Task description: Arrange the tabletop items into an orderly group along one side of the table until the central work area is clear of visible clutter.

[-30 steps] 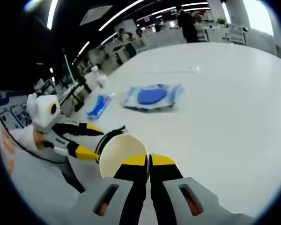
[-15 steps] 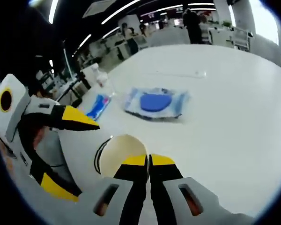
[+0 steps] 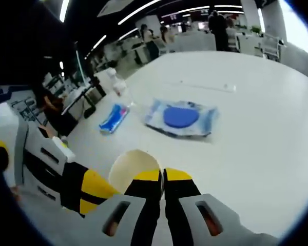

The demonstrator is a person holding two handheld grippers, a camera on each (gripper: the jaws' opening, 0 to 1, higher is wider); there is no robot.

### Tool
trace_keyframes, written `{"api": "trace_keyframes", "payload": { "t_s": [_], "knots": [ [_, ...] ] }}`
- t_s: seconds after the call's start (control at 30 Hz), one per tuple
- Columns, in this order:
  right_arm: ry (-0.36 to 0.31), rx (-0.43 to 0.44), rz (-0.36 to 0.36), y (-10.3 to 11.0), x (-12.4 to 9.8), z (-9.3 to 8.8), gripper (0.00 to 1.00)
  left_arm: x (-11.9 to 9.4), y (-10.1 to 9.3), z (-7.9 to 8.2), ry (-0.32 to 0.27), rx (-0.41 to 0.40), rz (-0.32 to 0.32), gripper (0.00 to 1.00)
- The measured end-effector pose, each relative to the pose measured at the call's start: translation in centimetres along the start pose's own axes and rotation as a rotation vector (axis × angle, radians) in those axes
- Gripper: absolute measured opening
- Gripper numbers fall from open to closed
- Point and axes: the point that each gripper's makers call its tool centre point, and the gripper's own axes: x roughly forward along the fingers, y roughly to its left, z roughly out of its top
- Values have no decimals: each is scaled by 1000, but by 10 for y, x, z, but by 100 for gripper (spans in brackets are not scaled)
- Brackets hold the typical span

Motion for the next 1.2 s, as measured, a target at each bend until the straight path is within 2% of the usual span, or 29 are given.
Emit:
{"api": "trace_keyframes", "payload": {
  "t_s": [0.17, 0.27, 0.33, 0.43, 0.53, 0.6, 0.67, 0.73, 0.87, 0.97, 1.07, 1.17, 1.2],
  "knots": [
    [-5, 26, 16, 4, -1, -2, 0, -5, 2, -6, 4, -141, 1, 0],
    [-7, 23, 30, 7, 0, -2, 0, -8, 1, -7, -7, -149, -13, 0],
    [-21, -14, 54, 10, 1, 0, 0, -8, -1, -6, -10, -115, -19, 0],
    [-31, -48, 59, 14, 3, 1, 0, -9, -2, -7, 7, -13, -11, 0],
    [-44, -147, 91, 19, 5, 2, 0, -9, -7, -5, -13, 5, -30, 0],
    [-51, -163, 75, 17, 4, 2, 8, -10, -4, -5, -18, 30, -17, 0],
    [-67, -157, 68, 14, 3, 4, 22, -12, 2, -9, -7, 69, 7, 0],
    [-89, -136, 70, 10, 0, 6, 26, -13, 7, -14, -8, 98, 15, 0],
    [-123, -66, 39, -7, -11, 6, 22, -20, 29, -27, 2, 97, 53, 0],
    [-111, -43, -5, -25, -18, -6, 20, -28, 53, -44, 15, 62, 99, 0],
    [-112, 9, -23, -38, -27, -16, 20, -33, 73, -59, 35, 52, 132, 0],
    [-106, 26, -45, -46, -34, -26, 17, -39, 96, -75, 50, 10, 171, 0],
    [-101, 34, -51, -49, -36, -31, 17, -43, 108, -80, 49, -7, 204, 0]
  ]
}}
